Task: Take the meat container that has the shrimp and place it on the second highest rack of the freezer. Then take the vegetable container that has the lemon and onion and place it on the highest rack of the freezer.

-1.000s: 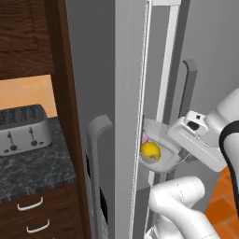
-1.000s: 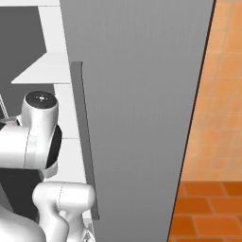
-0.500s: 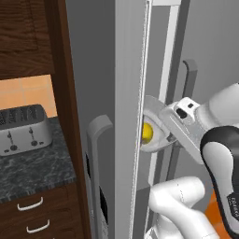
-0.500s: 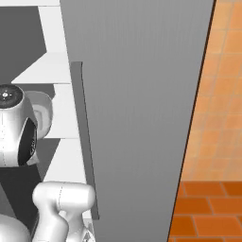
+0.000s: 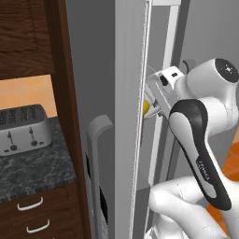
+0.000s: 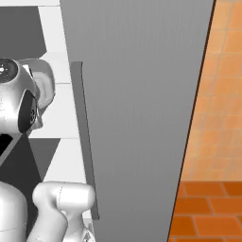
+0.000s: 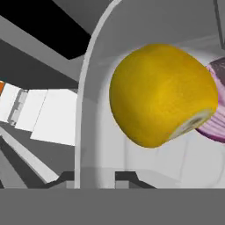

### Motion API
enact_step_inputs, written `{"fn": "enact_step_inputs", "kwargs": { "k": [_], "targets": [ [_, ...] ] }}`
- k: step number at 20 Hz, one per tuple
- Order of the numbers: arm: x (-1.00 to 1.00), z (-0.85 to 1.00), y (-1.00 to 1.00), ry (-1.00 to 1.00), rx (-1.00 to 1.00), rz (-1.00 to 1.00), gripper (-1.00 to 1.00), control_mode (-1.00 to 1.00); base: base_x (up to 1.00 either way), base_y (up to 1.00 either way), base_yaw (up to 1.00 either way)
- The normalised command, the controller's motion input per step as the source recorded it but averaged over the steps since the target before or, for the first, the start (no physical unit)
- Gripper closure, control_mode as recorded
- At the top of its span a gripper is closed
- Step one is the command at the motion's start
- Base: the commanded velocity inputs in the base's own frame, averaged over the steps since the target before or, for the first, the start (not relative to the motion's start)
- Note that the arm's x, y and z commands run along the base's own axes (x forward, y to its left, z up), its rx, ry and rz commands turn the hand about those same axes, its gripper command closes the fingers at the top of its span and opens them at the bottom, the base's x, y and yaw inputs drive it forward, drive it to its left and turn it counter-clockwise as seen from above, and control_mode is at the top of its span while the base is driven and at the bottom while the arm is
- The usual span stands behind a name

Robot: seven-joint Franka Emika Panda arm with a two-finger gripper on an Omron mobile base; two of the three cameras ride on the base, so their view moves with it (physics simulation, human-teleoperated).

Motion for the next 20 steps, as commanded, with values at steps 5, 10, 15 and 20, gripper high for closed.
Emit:
{"fn": "enact_step_inputs", "kwargs": {
  "k": [5,10,15,20],
  "targets": [
    [0.87,0.21,0.10,-0.02,0.07,0.00,1.00,-1.00,0.00,0.00,0.00],
    [0.05,0.14,0.39,0.02,0.07,-0.07,1.00,-1.00,0.00,0.00,0.00],
    [0.38,0.20,0.82,0.33,0.11,-0.40,1.00,-1.00,0.00,0.00,0.00],
    [0.17,0.58,0.83,0.57,0.16,-0.45,1.00,-1.00,0.00,0.00,0.00]
  ]
}}
